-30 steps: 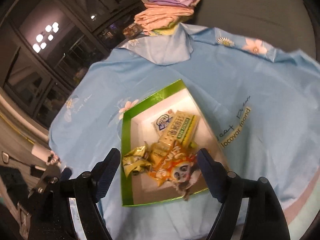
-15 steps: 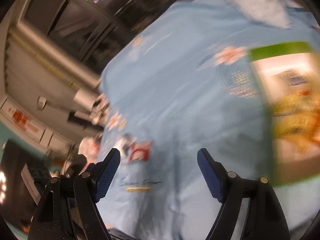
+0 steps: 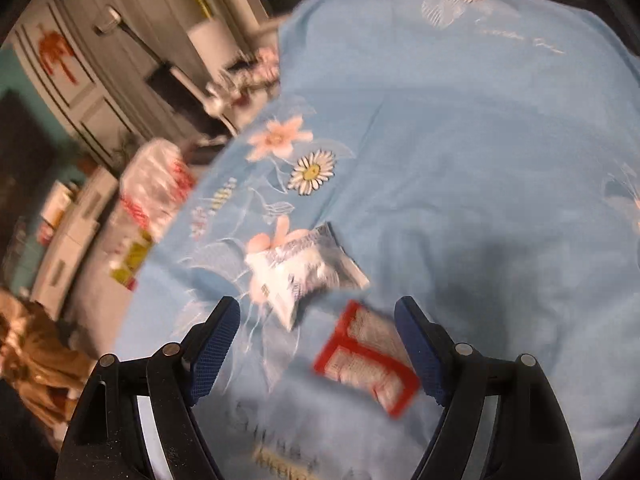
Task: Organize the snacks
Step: 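Move the right gripper to the white Oishi packet and grasp it, then lift the white packet with the right gripper while the left gripper approaches it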
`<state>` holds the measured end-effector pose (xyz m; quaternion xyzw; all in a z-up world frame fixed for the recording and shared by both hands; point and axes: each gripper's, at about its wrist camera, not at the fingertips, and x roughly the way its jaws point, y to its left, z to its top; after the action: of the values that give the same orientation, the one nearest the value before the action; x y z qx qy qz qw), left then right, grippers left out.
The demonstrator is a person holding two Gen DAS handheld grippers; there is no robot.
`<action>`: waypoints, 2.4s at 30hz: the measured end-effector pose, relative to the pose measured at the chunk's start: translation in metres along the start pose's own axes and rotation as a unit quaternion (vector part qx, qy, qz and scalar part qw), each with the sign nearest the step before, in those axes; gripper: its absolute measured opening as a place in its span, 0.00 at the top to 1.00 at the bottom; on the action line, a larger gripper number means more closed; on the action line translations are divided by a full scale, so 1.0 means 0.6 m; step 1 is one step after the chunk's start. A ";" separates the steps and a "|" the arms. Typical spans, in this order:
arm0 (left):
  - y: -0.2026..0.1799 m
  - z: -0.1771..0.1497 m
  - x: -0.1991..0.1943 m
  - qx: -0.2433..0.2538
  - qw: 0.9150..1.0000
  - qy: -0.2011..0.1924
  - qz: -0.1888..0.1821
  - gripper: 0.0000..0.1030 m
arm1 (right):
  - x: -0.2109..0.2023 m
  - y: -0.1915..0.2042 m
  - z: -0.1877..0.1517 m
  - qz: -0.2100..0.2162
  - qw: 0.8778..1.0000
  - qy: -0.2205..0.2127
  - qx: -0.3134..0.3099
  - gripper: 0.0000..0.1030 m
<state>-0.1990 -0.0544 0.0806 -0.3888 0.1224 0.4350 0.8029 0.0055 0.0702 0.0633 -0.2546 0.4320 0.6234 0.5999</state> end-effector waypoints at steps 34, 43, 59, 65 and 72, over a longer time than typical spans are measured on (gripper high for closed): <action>0.067 -0.031 0.008 -0.039 0.997 0.055 0.036 0.01 | -0.001 0.040 -0.005 -0.049 0.997 -0.020 -0.054 0.10; 0.076 -0.014 0.007 -0.065 0.996 0.060 0.016 0.01 | 0.097 0.027 0.007 -0.109 0.993 0.014 -0.043 0.38; 0.056 -0.043 0.017 -0.045 0.993 0.107 0.007 0.01 | -0.155 0.037 -0.213 0.003 0.994 -0.027 -0.104 0.42; 0.045 -0.069 0.028 -0.034 0.990 0.134 0.010 0.01 | -0.121 -0.002 -0.265 -0.014 0.997 0.041 -0.058 0.37; 0.035 -0.074 0.037 -0.024 0.987 0.158 -0.019 0.01 | -0.183 -0.106 -0.303 0.147 0.975 0.014 0.164 0.22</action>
<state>-0.1962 -0.0669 0.0283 -0.4740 0.2302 0.3555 0.7720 0.0468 -0.1468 0.0498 -0.0949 0.5692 0.6221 0.5292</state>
